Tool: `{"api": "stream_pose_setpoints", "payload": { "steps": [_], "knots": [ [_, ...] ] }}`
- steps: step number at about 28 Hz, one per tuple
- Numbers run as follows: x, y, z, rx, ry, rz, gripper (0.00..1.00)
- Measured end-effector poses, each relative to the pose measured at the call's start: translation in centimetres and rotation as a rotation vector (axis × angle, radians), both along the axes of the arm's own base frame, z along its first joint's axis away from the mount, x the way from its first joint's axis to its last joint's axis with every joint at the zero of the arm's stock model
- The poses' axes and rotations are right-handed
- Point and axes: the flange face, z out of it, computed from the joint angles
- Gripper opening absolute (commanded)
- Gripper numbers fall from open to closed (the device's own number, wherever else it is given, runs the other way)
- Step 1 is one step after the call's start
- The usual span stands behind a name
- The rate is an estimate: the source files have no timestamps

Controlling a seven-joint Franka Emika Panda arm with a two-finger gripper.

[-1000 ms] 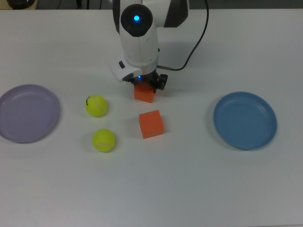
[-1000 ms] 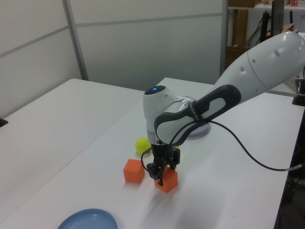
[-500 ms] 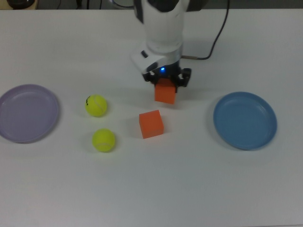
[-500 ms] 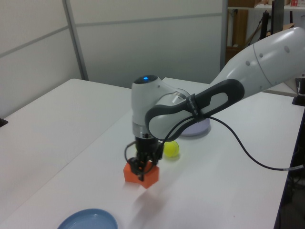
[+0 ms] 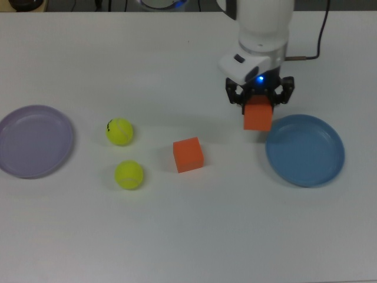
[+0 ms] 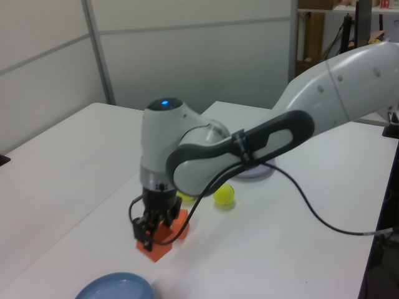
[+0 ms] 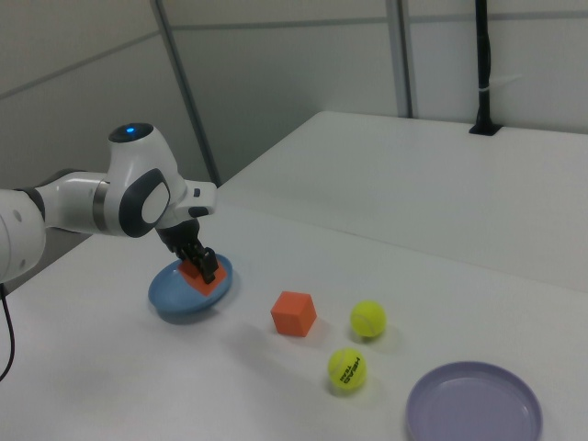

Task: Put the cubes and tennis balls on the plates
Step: 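Carry the orange cube to the blue plate and release it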

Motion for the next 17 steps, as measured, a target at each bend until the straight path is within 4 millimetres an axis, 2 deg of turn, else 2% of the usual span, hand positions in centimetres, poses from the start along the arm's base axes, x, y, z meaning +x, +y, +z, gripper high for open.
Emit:
{"api": "stream_pose_setpoints", "payload": {
  "steps": [3,9,14,17],
  "knots": [
    [0.0,1.8,-0.9,0.019,-0.024,0.019,0.00],
    [-1.3,5.9,-2.8,0.062,-0.069,0.047,0.00],
    [-2.2,8.1,-3.8,0.067,-0.084,0.074,0.00],
    [-2.2,8.7,-4.3,0.062,-0.095,0.073,0.00]
  ]
}}
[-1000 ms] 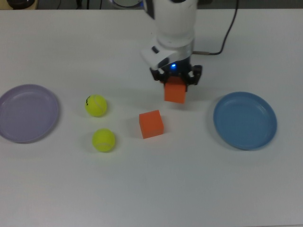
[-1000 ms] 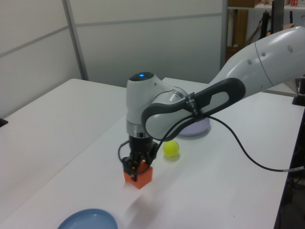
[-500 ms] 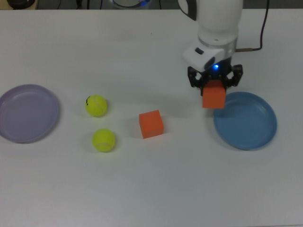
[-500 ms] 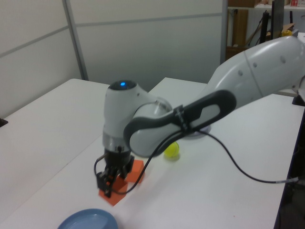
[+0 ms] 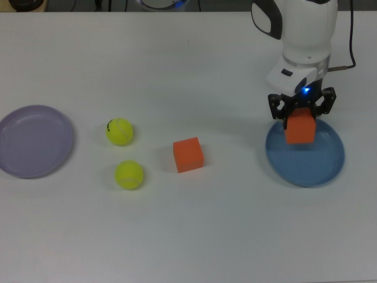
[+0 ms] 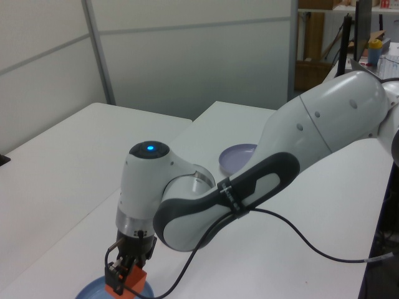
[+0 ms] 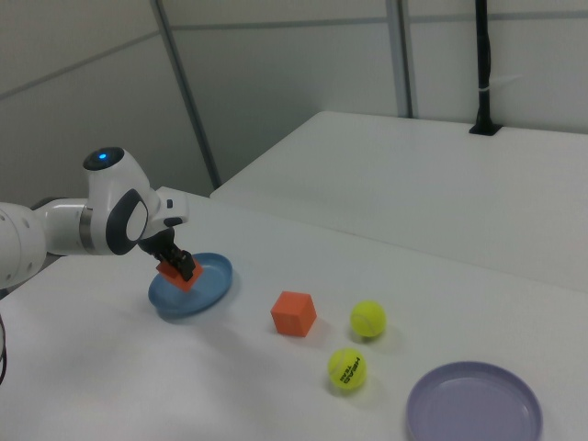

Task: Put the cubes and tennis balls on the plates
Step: 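Carry the orange cube to the blue plate and release it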

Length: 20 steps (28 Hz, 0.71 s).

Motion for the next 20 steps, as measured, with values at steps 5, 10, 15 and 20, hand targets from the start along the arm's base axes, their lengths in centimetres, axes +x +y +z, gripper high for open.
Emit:
{"api": "stream_pose_setpoints", "payload": {
  "steps": [5,10,15,20],
  "knots": [
    [0.7,0.4,-1.1,-0.007,-0.024,-0.022,0.00],
    [1.2,0.8,-2.3,0.002,-0.058,-0.044,0.99],
    [1.3,1.0,-2.8,0.001,-0.058,-0.045,1.00],
    [1.0,1.6,-2.5,0.011,-0.058,-0.055,1.00]
  ]
}}
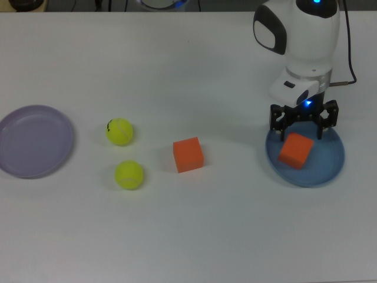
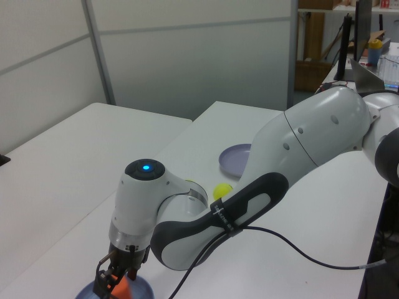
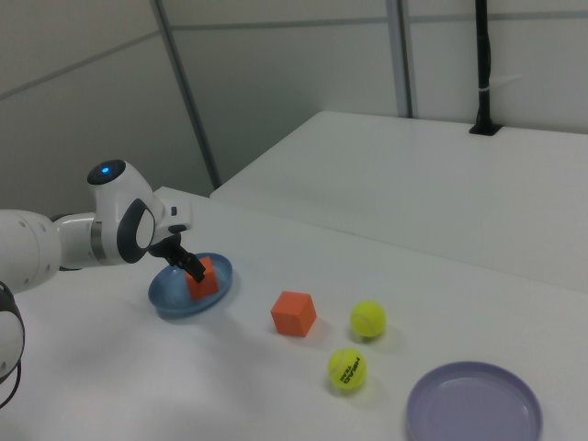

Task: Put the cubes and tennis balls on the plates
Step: 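Carry the orange cube to the blue plate and release it, then move the gripper back and grasp the second orange cube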

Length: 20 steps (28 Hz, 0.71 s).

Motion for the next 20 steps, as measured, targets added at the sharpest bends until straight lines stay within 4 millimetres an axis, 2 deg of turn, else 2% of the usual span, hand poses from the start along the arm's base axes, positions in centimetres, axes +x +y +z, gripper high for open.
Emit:
{"api": "stream_pose_setpoints", "payload": {
  "steps": [6,10,13,16,20],
  "knots": [
    [0.2,0.2,1.5,0.018,-0.018,-0.011,1.00],
    [0.9,-1.1,3.5,-0.002,-0.031,0.004,1.00],
    [1.6,-3.0,4.7,-0.044,-0.020,0.031,1.00],
    [2.8,-5.7,5.8,-0.092,-0.005,0.059,1.00],
    [4.6,-9.7,6.2,-0.154,0.017,0.117,1.00]
  ]
}}
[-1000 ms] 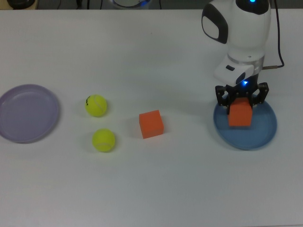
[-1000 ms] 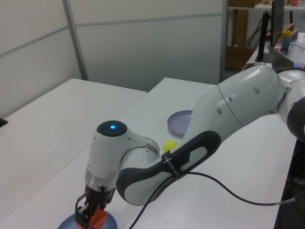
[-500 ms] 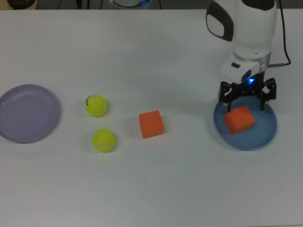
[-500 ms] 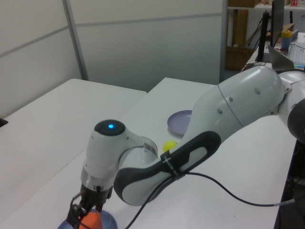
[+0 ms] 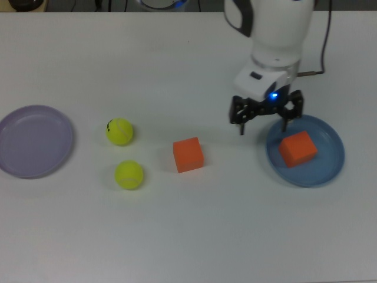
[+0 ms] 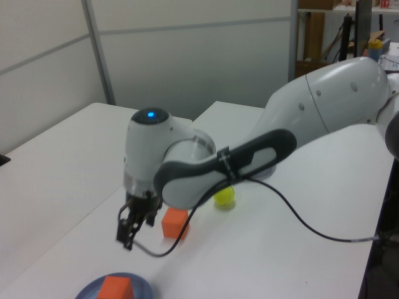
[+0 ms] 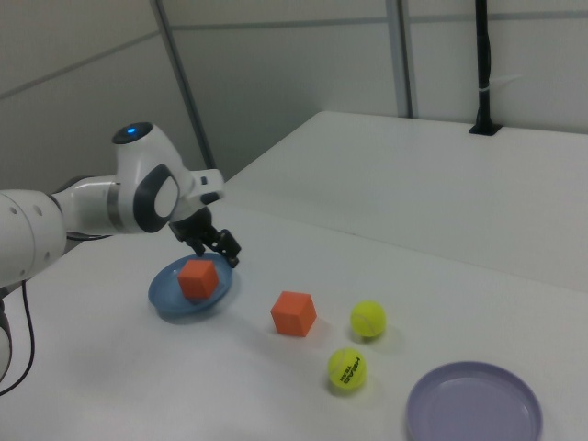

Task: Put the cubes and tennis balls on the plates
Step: 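Move the gripper back and grasp the second orange cube, then carry the second cube to the blue plate and stack it on the first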

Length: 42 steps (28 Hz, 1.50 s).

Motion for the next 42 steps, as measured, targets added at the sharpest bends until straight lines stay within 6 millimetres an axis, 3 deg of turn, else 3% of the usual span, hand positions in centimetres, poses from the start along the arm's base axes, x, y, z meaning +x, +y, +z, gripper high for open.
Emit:
{"api": "stream_pose_setpoints", "payload": {
  "steps": [4,10,16,27,42],
  "knots": [
    [2.1,-4.2,-0.3,-0.047,0.012,0.063,1.00],
    [4.1,-8.9,-0.6,-0.087,0.023,0.125,1.00],
    [5.2,-11.5,-1.3,-0.101,0.031,0.135,1.00],
    [6.3,-14.6,-3.3,-0.098,0.081,0.120,1.00],
    [6.1,-14.9,-7.3,-0.111,0.146,0.121,1.00]
  ]
}}
